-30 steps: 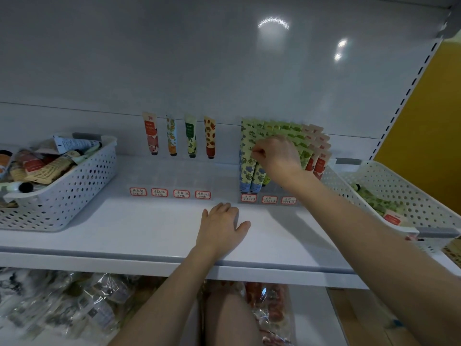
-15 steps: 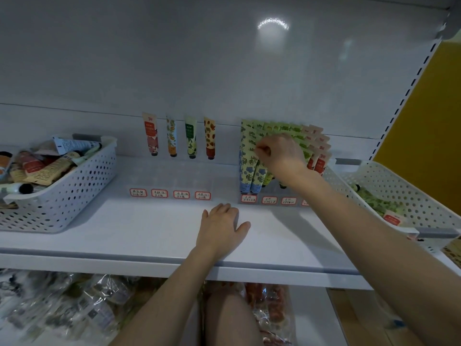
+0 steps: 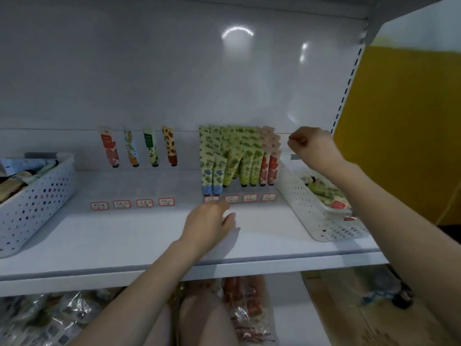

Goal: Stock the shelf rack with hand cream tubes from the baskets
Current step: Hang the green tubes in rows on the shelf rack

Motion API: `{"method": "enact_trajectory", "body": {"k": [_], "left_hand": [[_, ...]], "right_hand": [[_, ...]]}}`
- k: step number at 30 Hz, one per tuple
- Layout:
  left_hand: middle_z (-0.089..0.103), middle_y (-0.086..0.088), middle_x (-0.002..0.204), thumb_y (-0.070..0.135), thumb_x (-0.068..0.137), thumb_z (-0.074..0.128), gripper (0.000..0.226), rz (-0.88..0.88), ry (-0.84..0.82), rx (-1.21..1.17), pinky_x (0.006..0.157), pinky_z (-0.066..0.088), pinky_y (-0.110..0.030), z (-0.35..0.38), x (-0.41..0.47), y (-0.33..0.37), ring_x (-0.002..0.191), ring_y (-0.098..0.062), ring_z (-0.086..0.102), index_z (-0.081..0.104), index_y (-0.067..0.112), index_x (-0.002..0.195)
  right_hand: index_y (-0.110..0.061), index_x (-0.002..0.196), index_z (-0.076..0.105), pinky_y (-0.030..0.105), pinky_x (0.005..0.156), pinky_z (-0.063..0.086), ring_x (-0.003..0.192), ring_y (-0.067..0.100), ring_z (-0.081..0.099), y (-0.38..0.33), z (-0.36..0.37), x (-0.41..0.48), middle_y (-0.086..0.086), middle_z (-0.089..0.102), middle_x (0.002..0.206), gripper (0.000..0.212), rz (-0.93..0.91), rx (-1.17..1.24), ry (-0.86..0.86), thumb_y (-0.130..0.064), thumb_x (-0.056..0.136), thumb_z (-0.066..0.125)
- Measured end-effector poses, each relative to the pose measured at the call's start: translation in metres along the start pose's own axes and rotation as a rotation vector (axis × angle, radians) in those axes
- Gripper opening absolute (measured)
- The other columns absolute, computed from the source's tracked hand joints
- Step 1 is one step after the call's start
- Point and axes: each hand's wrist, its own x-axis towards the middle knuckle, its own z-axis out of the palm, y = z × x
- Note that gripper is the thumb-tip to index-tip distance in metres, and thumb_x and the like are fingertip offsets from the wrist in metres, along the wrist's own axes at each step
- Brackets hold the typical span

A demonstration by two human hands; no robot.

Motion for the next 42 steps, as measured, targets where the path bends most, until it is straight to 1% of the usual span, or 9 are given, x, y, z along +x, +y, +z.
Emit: {"method": "enact_trajectory", "body": {"k": [2, 7, 11, 16, 22, 27, 30, 36, 42], "left_hand": [[0.063, -0.008, 0.114, 0.033, 0.096, 0.046, 0.034, 0.072, 0.019, -0.03, 0.08, 0.047, -0.035, -0.008, 0.011, 0.029, 0.106, -0.026, 0.057, 0.06, 0.011, 0.117], [0.057, -0.004, 0.086, 0.032, 0.095, 0.045, 0.028, 0.211, -0.01, -0.076, 0.064, 0.039, -0.034, -0.009, 0.043, 0.096, 0.089, -0.025, 0.056, 0.054, 0.007, 0.087], [0.065, -0.009, 0.098, 0.032, 0.095, 0.047, 0.031, 0.281, -0.069, -0.077, 0.071, 0.046, -0.035, -0.004, 0.069, 0.14, 0.093, -0.026, 0.059, 0.062, 0.006, 0.102], [0.047, -0.001, 0.066, 0.028, 0.093, 0.05, 0.026, 0.28, -0.277, 0.022, 0.047, 0.027, -0.027, 0.02, 0.103, 0.176, 0.068, -0.022, 0.051, 0.05, 0.012, 0.072], [0.05, -0.002, 0.068, 0.039, 0.092, 0.052, 0.032, 0.101, -0.562, 0.136, 0.065, 0.041, -0.03, 0.061, 0.142, 0.206, 0.061, -0.016, 0.048, 0.05, 0.014, 0.071], [0.062, -0.008, 0.111, 0.035, 0.091, 0.054, 0.035, -0.057, -0.783, 0.021, 0.086, 0.043, -0.033, 0.087, 0.159, 0.201, 0.094, -0.022, 0.056, 0.055, 0.01, 0.115], [0.06, -0.009, 0.102, 0.039, 0.091, 0.053, 0.042, -0.056, -0.839, 0.045, 0.08, 0.043, -0.031, 0.092, 0.161, 0.202, 0.085, -0.021, 0.052, 0.055, 0.007, 0.117], [0.056, -0.017, 0.126, 0.023, 0.098, 0.043, 0.035, 0.132, -0.838, 0.245, 0.089, 0.043, -0.034, 0.087, 0.161, 0.204, 0.088, -0.02, 0.043, 0.052, 0.002, 0.125], [0.059, -0.018, 0.119, 0.019, 0.094, 0.048, 0.031, 0.167, -0.75, 0.244, 0.092, 0.045, -0.036, 0.097, 0.163, 0.198, 0.085, -0.022, 0.045, 0.056, 0.001, 0.118]], "right_hand": [[-0.001, 0.108, 0.064, 0.026, 0.076, 0.044, 0.097, 0.029, 0.062, 0.028, -0.019, -0.006, 0.016, 0.067, 0.106, 0.023, 0.113, -0.032, -0.025, -0.014, 0.093, 0.052], [0.001, 0.108, 0.064, 0.034, 0.07, 0.052, 0.081, 0.027, 0.064, 0.092, -0.05, -0.026, 0.017, 0.068, 0.094, 0.028, 0.357, -0.088, -0.231, -0.02, 0.092, 0.055], [0.003, 0.105, 0.063, 0.034, 0.073, 0.055, 0.078, 0.023, 0.066, 0.122, -0.06, -0.032, 0.018, 0.069, 0.093, 0.025, 0.448, -0.082, -0.314, -0.018, 0.091, 0.057], [0.002, 0.103, 0.063, 0.035, 0.078, 0.056, 0.08, 0.022, 0.068, 0.134, -0.049, -0.021, 0.019, 0.069, 0.095, 0.02, 0.424, -0.03, -0.418, -0.014, 0.093, 0.055], [0.003, 0.107, 0.061, 0.033, 0.079, 0.054, 0.092, 0.022, 0.068, 0.135, -0.017, 0.005, 0.015, 0.065, 0.107, 0.023, 0.369, -0.101, -0.652, -0.014, 0.095, 0.05], [-0.01, 0.069, 0.049, 0.022, 0.057, 0.043, 0.066, 0.016, 0.056, 0.143, 0.007, 0.018, 0.002, 0.053, 0.071, 0.027, 0.332, -0.192, -0.797, -0.018, 0.094, 0.053], [-0.012, 0.064, 0.044, 0.024, 0.056, 0.04, 0.057, 0.015, 0.048, 0.144, 0.017, 0.023, 0.001, 0.049, 0.064, 0.034, 0.286, -0.302, -0.873, -0.025, 0.092, 0.057], [-0.013, 0.063, 0.036, 0.025, 0.057, 0.04, 0.063, 0.019, 0.049, 0.142, 0.024, 0.03, 0.002, 0.045, 0.065, 0.038, 0.219, -0.413, -0.898, -0.018, 0.084, 0.068], [-0.012, 0.062, 0.041, 0.022, 0.05, 0.035, 0.051, 0.013, 0.039, 0.144, 0.017, 0.031, 0.001, 0.043, 0.061, 0.034, 0.191, -0.291, -0.843, -0.017, 0.084, 0.067]]}}
